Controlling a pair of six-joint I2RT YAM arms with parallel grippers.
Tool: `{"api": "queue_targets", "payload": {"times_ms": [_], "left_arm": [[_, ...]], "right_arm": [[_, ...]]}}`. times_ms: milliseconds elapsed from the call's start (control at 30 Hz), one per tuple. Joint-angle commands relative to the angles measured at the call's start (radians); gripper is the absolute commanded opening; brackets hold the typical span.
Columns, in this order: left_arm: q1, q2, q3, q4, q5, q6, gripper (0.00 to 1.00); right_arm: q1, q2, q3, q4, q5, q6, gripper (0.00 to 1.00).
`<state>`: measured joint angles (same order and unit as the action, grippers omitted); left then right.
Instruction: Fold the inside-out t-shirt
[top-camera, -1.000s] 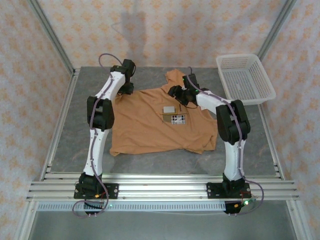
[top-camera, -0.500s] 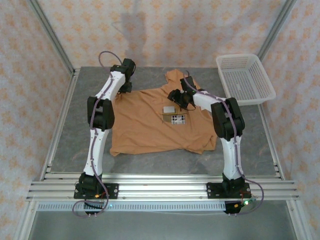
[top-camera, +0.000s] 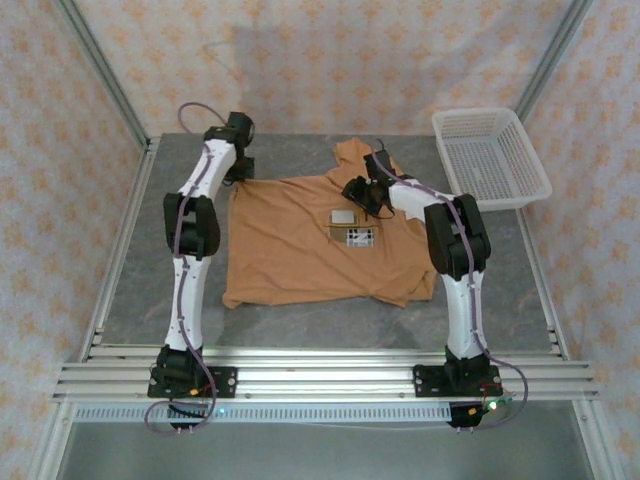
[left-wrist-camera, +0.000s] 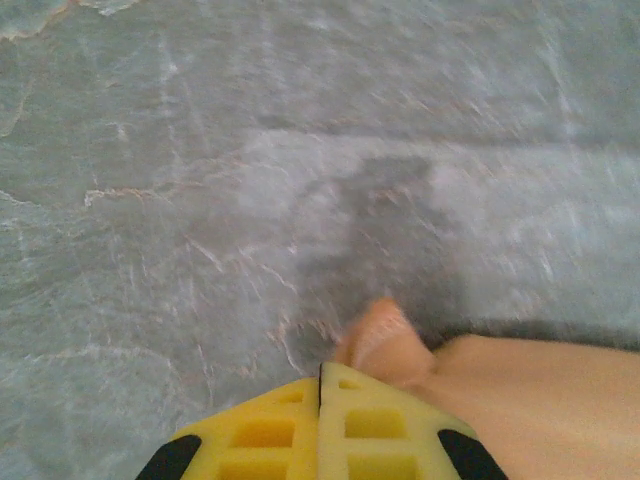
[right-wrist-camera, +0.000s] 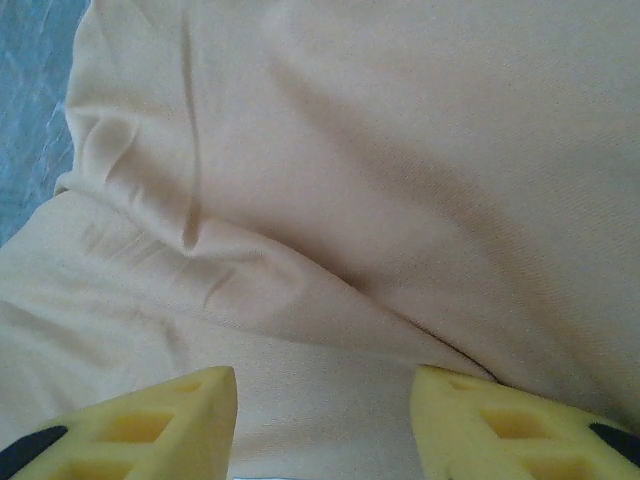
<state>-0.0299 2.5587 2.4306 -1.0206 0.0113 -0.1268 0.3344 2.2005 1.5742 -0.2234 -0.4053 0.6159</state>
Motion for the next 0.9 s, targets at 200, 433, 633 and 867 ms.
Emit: {"api": "queue_targets", "payload": {"times_ms": [200, 433, 633, 867], "left_arm": [[0.192, -0.07, -0.189, 0.393, 0.544, -0.398, 0.0], [0.167, -0.101, -0.194, 0.422, 0.598, -0.333, 0.28], [0.044, -0.152, -0.145, 0.241, 0.335, 0.024, 0.38], [-0.109, 0.008, 0.094, 0.014, -0.066, 0.295, 0.35]], "right_arm": [[-0.022, 0.099, 0.042, -0.225, 0.095, -0.04, 0.48], [-0.007, 0.108, 0.075, -0.232, 0.043, -0.068, 0.47], [0.008, 0.111, 0.119, -0.264, 0.034, -0.089, 0.47], [0.009, 0.111, 0.136, -0.278, 0.023, -0.093, 0.46]]}}
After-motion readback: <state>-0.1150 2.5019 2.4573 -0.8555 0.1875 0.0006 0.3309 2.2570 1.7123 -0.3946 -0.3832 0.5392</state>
